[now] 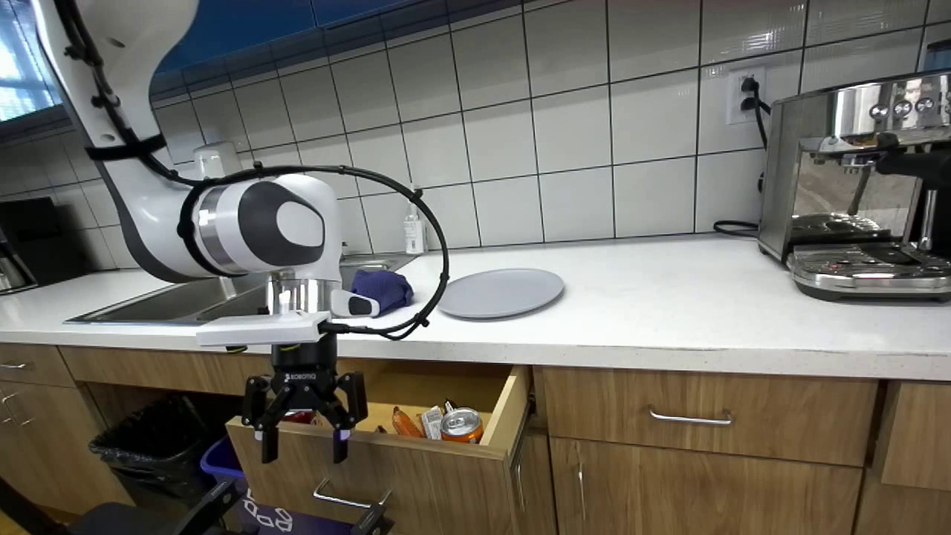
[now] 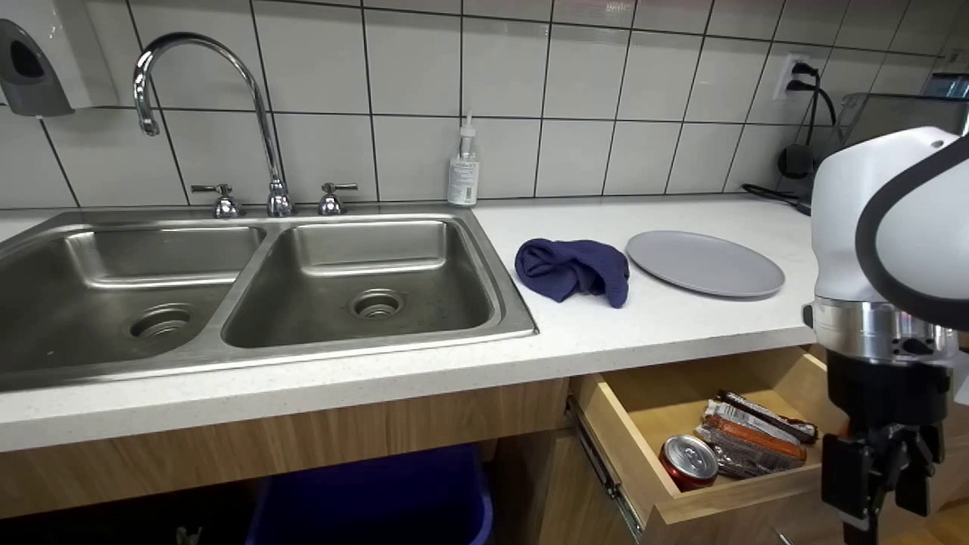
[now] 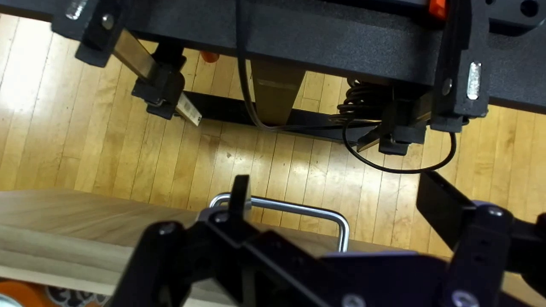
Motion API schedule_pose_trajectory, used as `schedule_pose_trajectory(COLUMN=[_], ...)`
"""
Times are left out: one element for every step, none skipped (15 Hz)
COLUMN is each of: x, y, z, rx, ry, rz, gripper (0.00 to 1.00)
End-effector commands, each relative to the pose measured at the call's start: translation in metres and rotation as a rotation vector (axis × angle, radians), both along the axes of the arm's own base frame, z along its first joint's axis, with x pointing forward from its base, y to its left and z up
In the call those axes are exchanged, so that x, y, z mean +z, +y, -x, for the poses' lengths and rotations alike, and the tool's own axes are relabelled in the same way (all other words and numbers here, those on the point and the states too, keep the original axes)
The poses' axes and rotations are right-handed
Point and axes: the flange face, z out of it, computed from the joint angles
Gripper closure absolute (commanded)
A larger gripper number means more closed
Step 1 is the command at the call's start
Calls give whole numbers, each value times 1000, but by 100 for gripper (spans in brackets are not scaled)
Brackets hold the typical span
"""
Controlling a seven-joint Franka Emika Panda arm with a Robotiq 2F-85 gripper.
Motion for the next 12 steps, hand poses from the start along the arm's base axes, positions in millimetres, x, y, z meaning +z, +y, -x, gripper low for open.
schedule_pose_trajectory(x=[-6, -7, -9, -10, -11, -12, -13, -14, -15, -16, -17, -17], y=[2, 1, 1, 1, 1, 1, 1, 1, 1, 1, 1, 1], z=[3, 3, 2, 1, 0, -1, -1, -1, -2, -2, -1, -3], rx=[-53, -62, -73, -83, -95, -108, -122, -133, -143, -153, -165, -174], ry=[-38, -58, -79, -97, -119, -139, -157, -171, -185, -196, -205, -218], rz=[-3, 0, 8, 11, 18, 20, 23, 26, 28, 30, 32, 35], gripper=[0, 0, 0, 0, 0, 0, 0, 0, 0, 0, 0, 0])
